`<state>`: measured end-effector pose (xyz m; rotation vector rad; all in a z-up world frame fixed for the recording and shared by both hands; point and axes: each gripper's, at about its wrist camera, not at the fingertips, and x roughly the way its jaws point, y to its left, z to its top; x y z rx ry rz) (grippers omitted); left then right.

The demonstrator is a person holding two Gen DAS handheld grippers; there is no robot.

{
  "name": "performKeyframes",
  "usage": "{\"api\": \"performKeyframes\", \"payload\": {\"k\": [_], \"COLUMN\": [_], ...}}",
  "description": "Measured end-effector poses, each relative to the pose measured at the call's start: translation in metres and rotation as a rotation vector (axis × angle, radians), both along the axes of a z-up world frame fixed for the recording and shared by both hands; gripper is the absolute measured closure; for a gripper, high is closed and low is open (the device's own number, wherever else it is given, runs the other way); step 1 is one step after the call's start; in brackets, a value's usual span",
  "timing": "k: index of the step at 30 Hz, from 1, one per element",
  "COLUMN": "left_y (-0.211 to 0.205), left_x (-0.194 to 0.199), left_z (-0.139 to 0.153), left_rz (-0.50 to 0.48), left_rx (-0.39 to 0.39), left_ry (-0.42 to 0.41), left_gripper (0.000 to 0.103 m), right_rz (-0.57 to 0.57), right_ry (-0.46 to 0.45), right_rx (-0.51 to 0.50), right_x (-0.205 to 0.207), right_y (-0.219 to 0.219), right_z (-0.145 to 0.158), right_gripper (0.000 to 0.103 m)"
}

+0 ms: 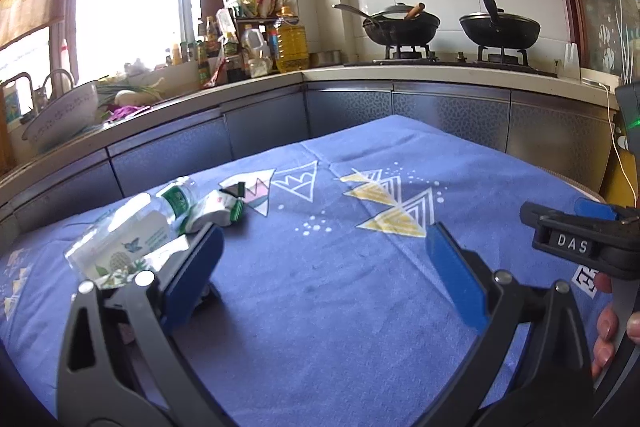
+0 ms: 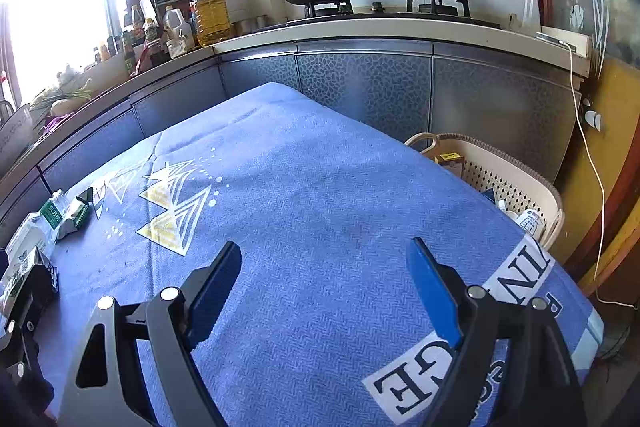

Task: Collect trash
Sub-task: 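Bring both open grippers back over the table toward the remaining cartons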

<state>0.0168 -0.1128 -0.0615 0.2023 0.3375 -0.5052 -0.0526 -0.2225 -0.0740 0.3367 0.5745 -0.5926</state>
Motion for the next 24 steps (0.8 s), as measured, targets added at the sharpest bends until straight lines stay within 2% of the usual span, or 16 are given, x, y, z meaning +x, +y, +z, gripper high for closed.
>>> {"api": "performKeyframes", "payload": {"k": [5,12,18,24], "left_y": [0.001,0.028,0.079,0.152], "left_x": [-0.001,0.009,0.003,0.002], "left_z": [-0.001,-0.003,-0.007,-0.004], "left_rz": [-0.012,0.034,0.085,0.191], "left_rx": [-0.001,-0.075,-0.117,-0.174], "left_ry": [0.014,0.105,0.156,0.182], "left_gripper": [0.006,0.006,0.006,0.006], "right_rz": [0.022,0.11,0.235,0.426], "right_ry": [-0.002,0.017,0.043,0.095], "right_rx": [-0.018,-0.042,-0.026,0.021], "right_x": [0.002,0.01,0.026,0.056], "right_y": [0.006,0.024,0.045,0.084], "right_z": [0.001,0.001,0.001,-0.002], "right_gripper": [0.019,0.019,0.019,0.019]}}
